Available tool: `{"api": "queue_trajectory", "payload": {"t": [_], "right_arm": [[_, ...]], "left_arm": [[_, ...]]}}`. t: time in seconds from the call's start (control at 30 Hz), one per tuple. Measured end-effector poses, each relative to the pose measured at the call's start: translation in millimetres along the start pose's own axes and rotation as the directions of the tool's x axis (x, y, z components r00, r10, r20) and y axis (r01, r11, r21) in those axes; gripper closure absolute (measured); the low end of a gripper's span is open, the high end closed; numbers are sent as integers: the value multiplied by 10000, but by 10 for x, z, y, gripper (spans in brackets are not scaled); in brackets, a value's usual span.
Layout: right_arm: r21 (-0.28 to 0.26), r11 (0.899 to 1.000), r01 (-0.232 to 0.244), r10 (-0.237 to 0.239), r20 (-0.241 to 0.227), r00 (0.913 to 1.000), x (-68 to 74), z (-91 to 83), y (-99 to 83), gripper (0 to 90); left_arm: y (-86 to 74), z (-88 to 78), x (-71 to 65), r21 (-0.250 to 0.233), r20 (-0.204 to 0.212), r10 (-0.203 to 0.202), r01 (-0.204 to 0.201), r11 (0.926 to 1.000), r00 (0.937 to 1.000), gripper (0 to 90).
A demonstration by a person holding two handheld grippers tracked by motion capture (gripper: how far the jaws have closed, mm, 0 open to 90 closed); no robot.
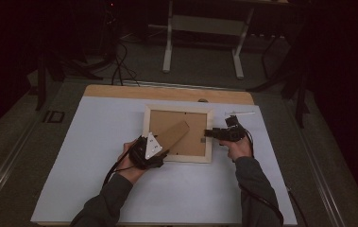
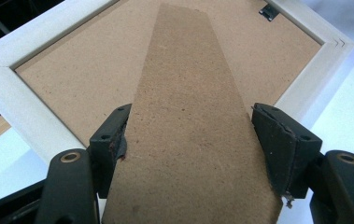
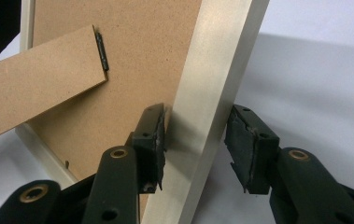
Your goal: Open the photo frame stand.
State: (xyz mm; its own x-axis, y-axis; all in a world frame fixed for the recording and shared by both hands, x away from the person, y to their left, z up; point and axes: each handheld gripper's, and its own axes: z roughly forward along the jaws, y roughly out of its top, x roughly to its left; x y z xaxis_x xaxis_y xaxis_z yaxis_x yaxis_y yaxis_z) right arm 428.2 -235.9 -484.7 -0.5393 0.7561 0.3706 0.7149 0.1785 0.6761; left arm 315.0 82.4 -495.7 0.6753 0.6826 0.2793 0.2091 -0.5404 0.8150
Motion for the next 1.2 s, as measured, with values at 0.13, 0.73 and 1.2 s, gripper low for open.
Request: {"api": "queue_trajectory", "payload": {"t": [0.13,0.73,1.2], "right_arm": [[-126,9999,-29,29,-16,10000,6,-6,-13,582],[-329,9991,-280,278,-53,9996,14,-15,-42,592],[-405,9991,-86,87,40,10000,43,-31,-38,594]], "left_arm": [[-18,11,48,77,376,-333,330,9994,9987,347],[-101,63,331,685,2730,-3000,2925,9538,9140,356],[-90,49,435,1240,3027,-3578,3357,9338,8834,504]]}}
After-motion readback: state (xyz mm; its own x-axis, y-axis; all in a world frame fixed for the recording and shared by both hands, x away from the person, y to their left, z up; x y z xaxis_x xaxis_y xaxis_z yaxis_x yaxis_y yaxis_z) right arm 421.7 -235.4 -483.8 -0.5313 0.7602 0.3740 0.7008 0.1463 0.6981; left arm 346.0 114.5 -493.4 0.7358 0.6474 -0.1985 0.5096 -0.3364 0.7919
